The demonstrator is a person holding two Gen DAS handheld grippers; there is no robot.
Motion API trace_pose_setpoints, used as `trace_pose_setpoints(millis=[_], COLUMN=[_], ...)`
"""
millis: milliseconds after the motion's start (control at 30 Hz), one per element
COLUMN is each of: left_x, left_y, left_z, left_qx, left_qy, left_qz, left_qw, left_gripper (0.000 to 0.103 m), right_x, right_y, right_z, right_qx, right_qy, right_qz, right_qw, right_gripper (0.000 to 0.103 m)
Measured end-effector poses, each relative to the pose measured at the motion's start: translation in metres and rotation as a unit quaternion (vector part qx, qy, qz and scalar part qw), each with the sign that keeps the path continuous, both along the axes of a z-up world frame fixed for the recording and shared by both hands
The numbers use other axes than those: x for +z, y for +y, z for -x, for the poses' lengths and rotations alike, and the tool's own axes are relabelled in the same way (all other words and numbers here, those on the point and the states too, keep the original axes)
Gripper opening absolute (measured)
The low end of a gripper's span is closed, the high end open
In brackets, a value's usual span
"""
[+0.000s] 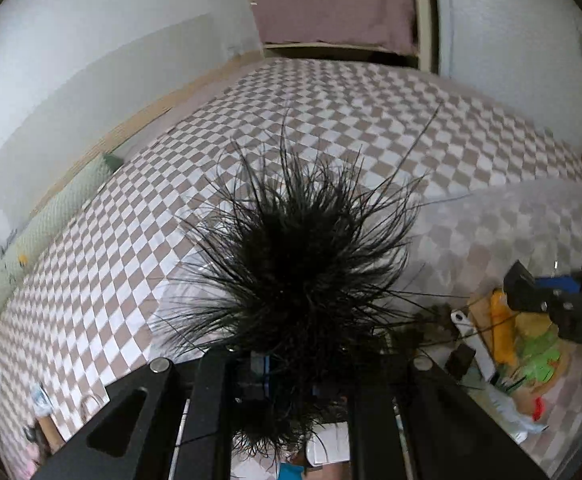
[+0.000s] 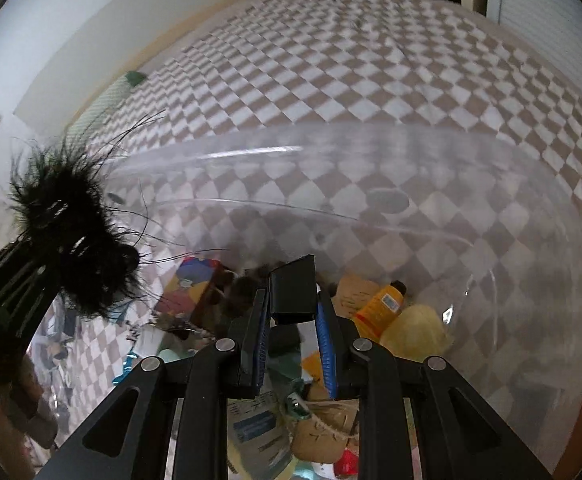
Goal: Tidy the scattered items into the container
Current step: 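Lower both tools with their items into the clear container, then open both tools to release the feather boa and black item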
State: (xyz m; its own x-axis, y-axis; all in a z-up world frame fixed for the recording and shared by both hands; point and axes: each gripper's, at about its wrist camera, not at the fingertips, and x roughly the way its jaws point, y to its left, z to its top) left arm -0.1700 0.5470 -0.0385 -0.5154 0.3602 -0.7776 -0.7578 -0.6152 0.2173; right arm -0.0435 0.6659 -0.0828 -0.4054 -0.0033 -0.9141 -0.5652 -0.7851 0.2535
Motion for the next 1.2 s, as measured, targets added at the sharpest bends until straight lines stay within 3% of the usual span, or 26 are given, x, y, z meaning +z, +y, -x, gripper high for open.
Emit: trace_pose_setpoints(millis=[333,667,967,1133,1200], left_x=[-0.019,-0.037,-0.040,-0.038,-0.037], left_y=[0.017,0.032,0.039,0.038,0.037], left_z=[-0.017,-0.029,-0.031,-0.037,-0.040], left_qx=[-0.064,-0.112,-0.120,-0.129,-0.131], left_qy=[0.067,0.136,0.138,0.115,0.103], left_qz=[0.078,0.147,0.155,0.144,0.139], left_qw=[0.9927,0.9732,0.9708,0.9744,0.9761], left_gripper=[0.013,0.017,0.023,0.050,0.050], right_x=[-0.001,-0.006,-0.011,-0.008,-0.006], right_y=[-0.008,-0.006,-0.001,-0.001,-0.001], right_z=[0.005,0.007,0.004,0.001,0.000], right_qx=[0.005,-0.002,-0.006,-0.005,-0.005], right_qy=[-0.032,-0.045,-0.051,-0.052,-0.051], right_qz=[-0.028,-0.033,-0.010,-0.011,-0.010], right_qw=[0.999,0.998,0.999,0.999,0.999], right_gripper=[0.023,0.023,0.023,0.023,0.023])
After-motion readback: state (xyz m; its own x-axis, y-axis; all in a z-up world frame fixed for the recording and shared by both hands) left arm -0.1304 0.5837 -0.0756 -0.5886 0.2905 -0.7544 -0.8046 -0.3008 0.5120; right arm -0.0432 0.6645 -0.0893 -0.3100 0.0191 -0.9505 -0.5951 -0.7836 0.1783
